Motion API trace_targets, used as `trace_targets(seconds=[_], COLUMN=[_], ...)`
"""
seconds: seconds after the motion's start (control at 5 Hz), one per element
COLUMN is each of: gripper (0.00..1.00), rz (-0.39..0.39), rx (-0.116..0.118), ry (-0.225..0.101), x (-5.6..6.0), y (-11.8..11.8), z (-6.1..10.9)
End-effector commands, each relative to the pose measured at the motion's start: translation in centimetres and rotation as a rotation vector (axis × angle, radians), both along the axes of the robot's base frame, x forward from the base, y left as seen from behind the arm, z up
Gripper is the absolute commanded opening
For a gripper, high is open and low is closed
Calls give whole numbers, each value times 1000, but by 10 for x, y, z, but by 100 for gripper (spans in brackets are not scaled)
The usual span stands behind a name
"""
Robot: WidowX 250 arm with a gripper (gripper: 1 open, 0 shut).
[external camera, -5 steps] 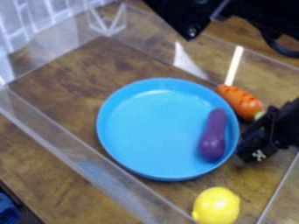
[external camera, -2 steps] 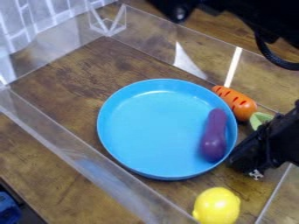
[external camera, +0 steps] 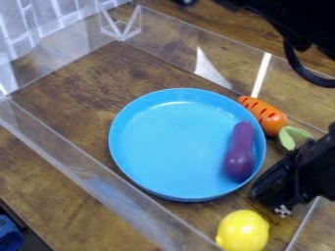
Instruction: Move the carrot to the right side
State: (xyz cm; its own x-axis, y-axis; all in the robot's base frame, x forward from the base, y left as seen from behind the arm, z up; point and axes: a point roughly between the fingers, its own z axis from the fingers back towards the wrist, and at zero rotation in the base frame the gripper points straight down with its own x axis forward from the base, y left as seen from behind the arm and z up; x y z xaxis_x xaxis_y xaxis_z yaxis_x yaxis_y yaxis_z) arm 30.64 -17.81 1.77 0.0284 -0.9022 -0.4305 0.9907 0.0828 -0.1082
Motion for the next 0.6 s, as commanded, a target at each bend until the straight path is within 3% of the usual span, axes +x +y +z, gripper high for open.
trace_targets(seconds=[0.0,0.2,0.4], gripper=[100,100,100], rz=[-101,-176,-156], rx=[-44,-47,-45], ry=[-28,-23,-20], x=[2,6,-5], y=[-7,-4,-2], z=[17,16,13])
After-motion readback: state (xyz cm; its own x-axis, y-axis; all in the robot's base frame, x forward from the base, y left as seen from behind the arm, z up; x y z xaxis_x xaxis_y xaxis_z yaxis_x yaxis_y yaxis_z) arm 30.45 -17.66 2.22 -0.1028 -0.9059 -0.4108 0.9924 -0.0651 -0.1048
